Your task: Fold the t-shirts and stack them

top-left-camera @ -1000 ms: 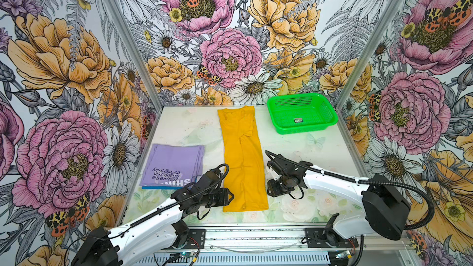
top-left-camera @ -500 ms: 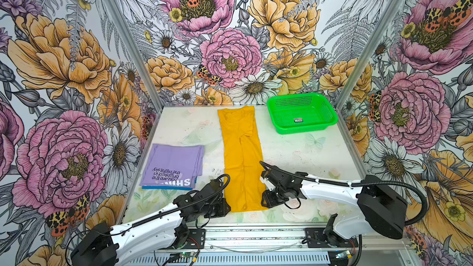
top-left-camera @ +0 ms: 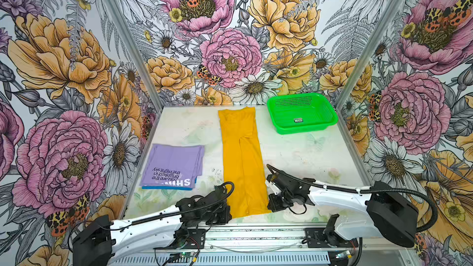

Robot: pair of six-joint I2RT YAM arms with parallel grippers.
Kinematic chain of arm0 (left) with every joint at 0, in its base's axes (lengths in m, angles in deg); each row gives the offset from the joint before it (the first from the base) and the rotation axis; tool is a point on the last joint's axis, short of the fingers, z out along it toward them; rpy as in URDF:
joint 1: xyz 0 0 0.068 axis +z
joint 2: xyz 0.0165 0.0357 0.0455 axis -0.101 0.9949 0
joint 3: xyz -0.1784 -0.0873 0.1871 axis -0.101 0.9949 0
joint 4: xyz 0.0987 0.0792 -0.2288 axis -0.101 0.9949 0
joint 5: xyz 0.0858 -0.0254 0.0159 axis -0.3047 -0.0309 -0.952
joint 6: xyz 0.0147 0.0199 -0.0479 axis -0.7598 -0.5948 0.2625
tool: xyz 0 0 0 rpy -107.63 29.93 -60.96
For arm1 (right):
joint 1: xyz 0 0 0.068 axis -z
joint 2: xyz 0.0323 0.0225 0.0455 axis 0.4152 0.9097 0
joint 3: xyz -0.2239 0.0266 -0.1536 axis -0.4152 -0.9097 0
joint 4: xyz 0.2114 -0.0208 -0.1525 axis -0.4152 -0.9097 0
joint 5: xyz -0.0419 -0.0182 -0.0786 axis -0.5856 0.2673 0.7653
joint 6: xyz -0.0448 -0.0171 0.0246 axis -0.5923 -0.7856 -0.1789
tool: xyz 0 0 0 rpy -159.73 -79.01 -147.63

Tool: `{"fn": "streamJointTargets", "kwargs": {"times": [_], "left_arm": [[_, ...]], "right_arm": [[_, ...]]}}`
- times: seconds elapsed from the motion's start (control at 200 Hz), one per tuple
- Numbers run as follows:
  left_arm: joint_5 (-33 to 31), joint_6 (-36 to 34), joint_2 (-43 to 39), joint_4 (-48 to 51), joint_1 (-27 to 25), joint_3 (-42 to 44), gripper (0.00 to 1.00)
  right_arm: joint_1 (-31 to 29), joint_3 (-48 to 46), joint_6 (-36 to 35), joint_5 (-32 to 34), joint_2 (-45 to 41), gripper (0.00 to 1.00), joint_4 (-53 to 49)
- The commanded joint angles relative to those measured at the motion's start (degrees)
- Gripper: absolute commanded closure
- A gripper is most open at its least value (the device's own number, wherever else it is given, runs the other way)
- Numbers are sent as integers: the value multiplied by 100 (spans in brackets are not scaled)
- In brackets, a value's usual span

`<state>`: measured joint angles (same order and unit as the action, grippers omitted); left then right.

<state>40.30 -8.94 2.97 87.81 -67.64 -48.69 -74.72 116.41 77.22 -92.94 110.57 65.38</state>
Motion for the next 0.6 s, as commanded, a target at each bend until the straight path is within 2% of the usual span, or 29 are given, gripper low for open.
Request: {"fn": "streamJointTargets", "kwargs": {"times": [0.0, 0.03, 0.055, 0.13, 0.205, 0.255, 0.365, 0.485, 0.59], "left_arm": [[-139, 226, -62, 38, -110, 11, 100], [-118, 228, -71, 38, -124, -4, 100], [-110, 220, -79, 46, -134, -12, 93], [-98, 223, -112, 118, -149, -33, 70], [-108, 237, -166, 181, -144, -36, 48], [-137, 256, -223, 175, -144, -33, 38], [-184, 280, -300, 174, -142, -44, 37], [-208, 290, -292, 152, -146, -17, 39], [-247, 322, -261, 72, -153, 27, 45]], "right_arm": [[161, -289, 184, 402, -283, 100, -496], [182, -307, 167, 404, -363, 100, -530], [193, -316, 139, 381, -412, 100, -549], [185, -308, 108, 358, -601, 79, -611], [160, -315, 68, 265, -807, 51, -634], [166, -317, 30, 210, -901, 43, -663], [146, -361, -29, 39, -875, 42, -665], [-1, -336, -106, -87, -693, 49, -647], [-130, -260, -170, -156, -547, 54, -647]]}}
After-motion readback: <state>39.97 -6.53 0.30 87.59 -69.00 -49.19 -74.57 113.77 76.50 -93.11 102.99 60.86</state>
